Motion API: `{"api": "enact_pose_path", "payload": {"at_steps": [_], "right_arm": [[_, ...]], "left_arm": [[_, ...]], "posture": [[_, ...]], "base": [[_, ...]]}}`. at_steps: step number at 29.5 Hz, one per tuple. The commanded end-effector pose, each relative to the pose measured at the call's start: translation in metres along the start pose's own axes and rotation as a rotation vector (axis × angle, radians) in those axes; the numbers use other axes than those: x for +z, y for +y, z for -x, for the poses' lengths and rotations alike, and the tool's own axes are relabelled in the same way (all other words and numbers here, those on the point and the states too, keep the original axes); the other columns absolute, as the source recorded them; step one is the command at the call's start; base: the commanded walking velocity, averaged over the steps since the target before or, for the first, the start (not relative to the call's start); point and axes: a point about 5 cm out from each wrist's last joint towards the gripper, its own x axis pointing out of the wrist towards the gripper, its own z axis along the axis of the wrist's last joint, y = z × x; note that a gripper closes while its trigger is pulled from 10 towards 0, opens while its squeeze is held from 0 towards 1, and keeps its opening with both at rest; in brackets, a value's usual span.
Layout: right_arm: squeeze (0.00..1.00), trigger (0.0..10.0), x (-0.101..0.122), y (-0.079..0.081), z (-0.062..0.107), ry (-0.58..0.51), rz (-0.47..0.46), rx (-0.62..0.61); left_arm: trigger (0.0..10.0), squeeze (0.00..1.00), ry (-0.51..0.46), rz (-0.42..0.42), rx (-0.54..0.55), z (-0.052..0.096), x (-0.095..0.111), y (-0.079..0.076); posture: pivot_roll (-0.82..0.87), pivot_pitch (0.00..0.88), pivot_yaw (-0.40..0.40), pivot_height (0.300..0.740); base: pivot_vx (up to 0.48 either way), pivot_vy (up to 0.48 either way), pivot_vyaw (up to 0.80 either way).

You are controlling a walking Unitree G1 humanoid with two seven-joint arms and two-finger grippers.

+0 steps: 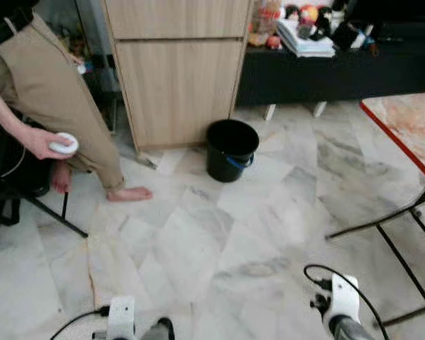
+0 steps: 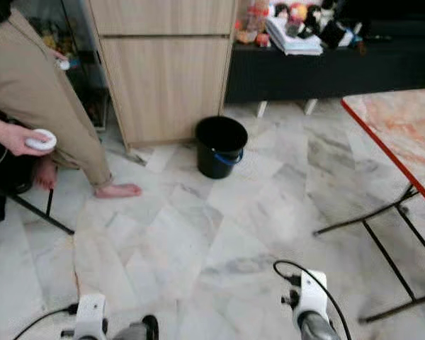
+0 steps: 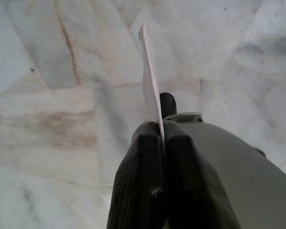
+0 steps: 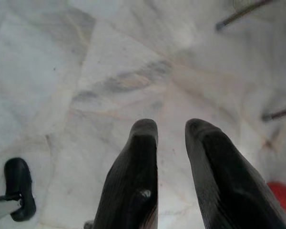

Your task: Picking trash to rubbish bin

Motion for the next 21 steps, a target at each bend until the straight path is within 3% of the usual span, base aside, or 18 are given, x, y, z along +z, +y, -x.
{"api": "enact_pose_path", "payload": {"at_steps": [1, 21], "right_arm": [[0.00, 10.0, 0.0019, -0.0019, -0.0002, -0.007, -0.013, -0.011], [0.00, 10.0, 0.0050, -0.0116, 0.0001, -0.009, -0.023, -0.037]], "left_arm": [[10.0, 0.00, 0.069, -0.008, 0.009, 0.0049, -0.0177, 0.0027], [10.0, 0.00, 0.077, -0.013, -0.004, 0.0058, -0.0199, -0.0038]], "posture": [[0.08, 0.179, -0.111, 0.740], [0.06, 0.151, -0.128, 0.740]], "base": [[0.296, 0.000, 0.00], [0.323, 0.000, 0.00]]}}
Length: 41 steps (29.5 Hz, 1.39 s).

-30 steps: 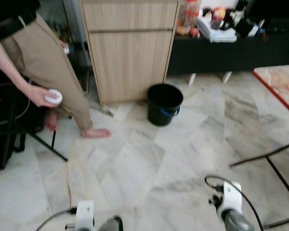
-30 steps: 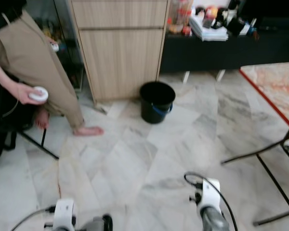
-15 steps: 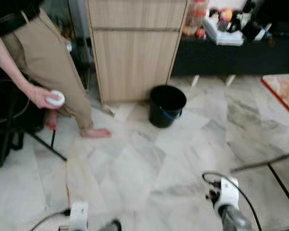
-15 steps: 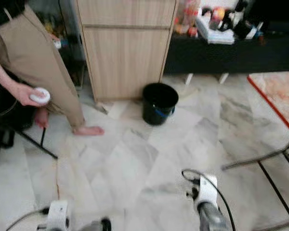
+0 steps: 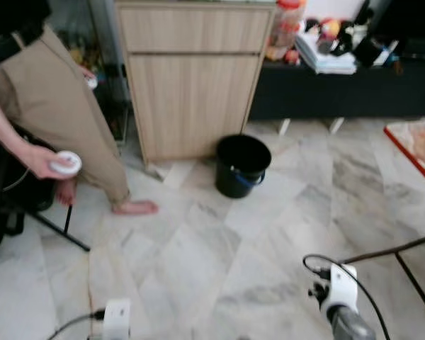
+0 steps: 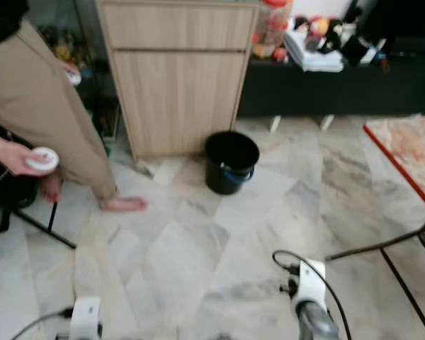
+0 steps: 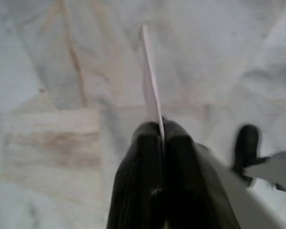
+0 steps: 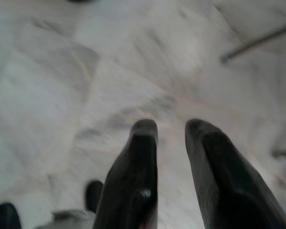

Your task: Picking trash to rubbish bin

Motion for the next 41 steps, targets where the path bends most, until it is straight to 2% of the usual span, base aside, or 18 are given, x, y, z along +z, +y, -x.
{"api": "enact_pose_path", "payload": {"at_steps": [1, 8, 18, 41], "right_arm": [[0.00, 10.0, 0.0015, 0.0033, -0.0009, 0.002, -0.014, 0.005], [0.00, 10.0, 0.0015, 0.0053, -0.0009, -0.004, -0.025, 0.012], [0.00, 10.0, 0.0008, 0.0072, -0.0007, -0.011, -0.031, 0.014], [0.00, 10.0, -0.0011, 0.0114, -0.0006, -0.010, -0.062, 0.010]], "left_arm": [[10.0, 0.00, 0.053, -0.018, 0.004, 0.0038, -0.0142, 0.0032], [10.0, 0.00, 0.049, -0.023, 0.002, 0.0030, -0.0123, 0.0040], [10.0, 0.00, 0.053, -0.033, 0.000, 0.0031, -0.0130, 0.0061], [10.0, 0.00, 0.058, -0.023, 0.019, 0.0035, -0.0143, 0.0118]], "posture": [[0.06, 0.151, -0.128, 0.740], [0.06, 0.145, -0.122, 0.740], [0.06, 0.133, -0.111, 0.740], [0.08, 0.187, -0.101, 0.740]], "base": [[0.326, 0.000, 0.00], [0.328, 0.000, -0.65], [0.327, 0.000, 0.00], [0.327, 0.000, -0.07]]}}
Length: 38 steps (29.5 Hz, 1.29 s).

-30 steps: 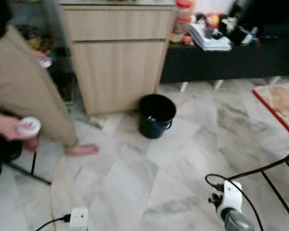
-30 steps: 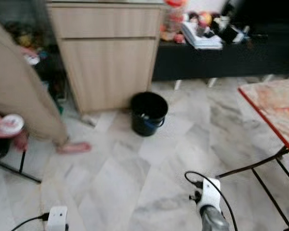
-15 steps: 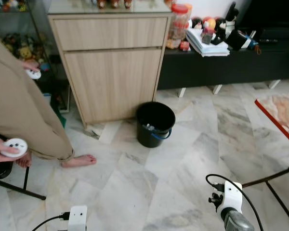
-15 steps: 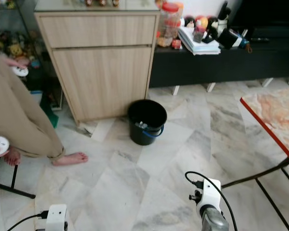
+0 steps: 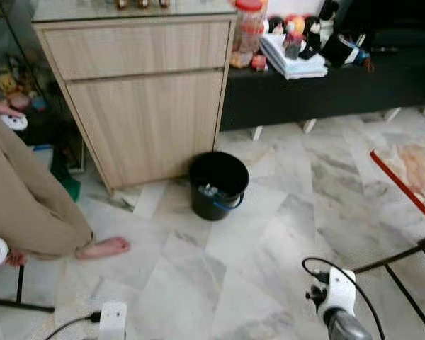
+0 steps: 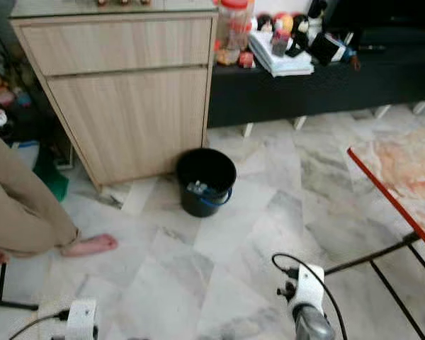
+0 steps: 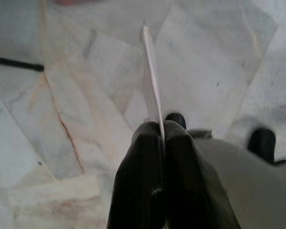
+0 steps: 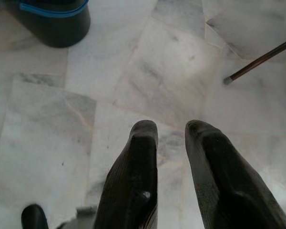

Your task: Picking trash to rubbish bin

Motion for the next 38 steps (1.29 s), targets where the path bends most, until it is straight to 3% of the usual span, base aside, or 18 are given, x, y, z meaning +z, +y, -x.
{"api": "enact_pose_path", "payload": {"at_steps": [1, 7, 38], "right_arm": [[0.00, 10.0, -0.0032, -0.0114, 0.0020, 0.010, -0.014, -0.037], [0.00, 10.0, -0.0024, -0.0104, 0.0017, 0.009, -0.027, -0.031], [0.00, 10.0, -0.0012, -0.0076, 0.0010, 0.008, -0.006, -0.018]], "left_arm": [[10.0, 0.00, 0.043, -0.003, -0.019, 0.0032, -0.0112, -0.0073], [10.0, 0.00, 0.039, 0.000, -0.017, 0.0026, -0.0097, -0.0073], [10.0, 0.00, 0.049, -0.002, -0.008, 0.0039, -0.0138, -0.0042]], "posture": [[0.08, 0.187, -0.101, 0.740], [0.08, 0.190, -0.103, 0.740], [0.09, 0.173, -0.102, 0.740]], "base": [[0.330, 0.000, 0.00], [0.331, 0.000, -0.40], [0.345, 0.000, 0.00]]}}
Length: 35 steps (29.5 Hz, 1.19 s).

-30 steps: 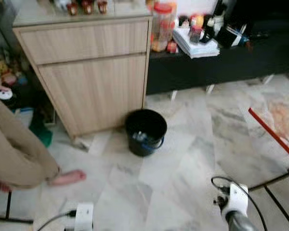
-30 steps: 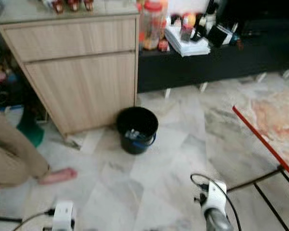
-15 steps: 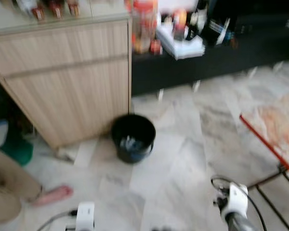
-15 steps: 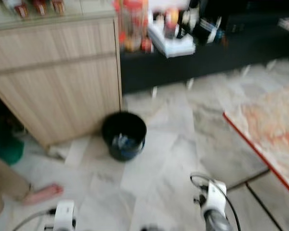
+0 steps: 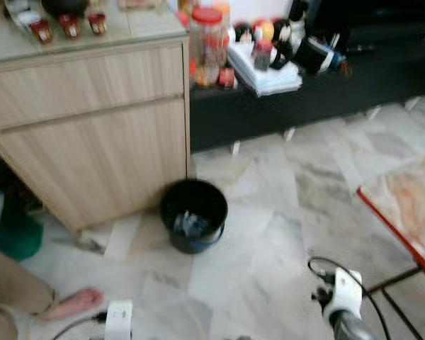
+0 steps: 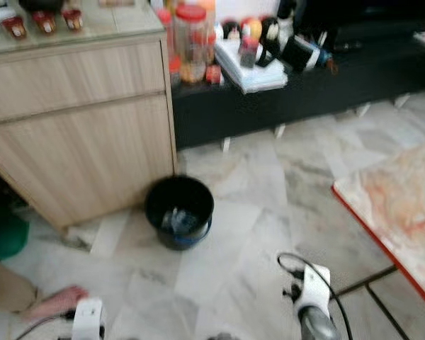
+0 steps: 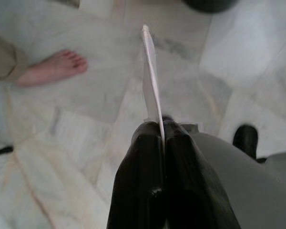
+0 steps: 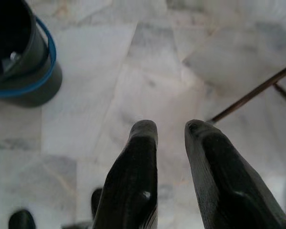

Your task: Picking trash to rubbish bin

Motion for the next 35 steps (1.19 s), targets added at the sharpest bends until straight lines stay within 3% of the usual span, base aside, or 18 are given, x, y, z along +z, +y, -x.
{"api": "enact_pose_path", "payload": {"at_steps": [1, 19, 30, 35], "right_arm": [[0.00, 10.0, -0.0062, 0.0046, 0.0008, 0.022, -0.006, 0.009], [0.00, 10.0, -0.0113, 0.0075, 0.0020, 0.033, 0.016, 0.020], [0.00, 10.0, -0.0123, 0.0071, 0.0022, 0.036, -0.021, 0.015], [0.00, 10.0, -0.0114, 0.0070, 0.0021, 0.031, 0.010, 0.019]], "left_arm": [[10.0, 0.00, 0.063, -0.014, 0.002, 0.0047, -0.0172, 0.0024], [10.0, 0.00, 0.053, -0.037, -0.007, 0.0027, -0.0119, 0.0045], [10.0, 0.00, 0.049, -0.032, 0.000, 0.0020, -0.0100, 0.0055], [10.0, 0.00, 0.049, -0.031, -0.003, 0.0018, -0.0094, 0.0043]], "posture": [[0.09, 0.173, -0.102, 0.740], [0.09, 0.148, -0.084, 0.740], [0.10, 0.177, -0.086, 0.740], [0.09, 0.185, -0.087, 0.740]], "base": [[0.345, 0.000, 0.00], [0.344, 0.000, 0.00], [0.344, 0.000, 0.00], [0.343, 0.000, 0.00]]}}
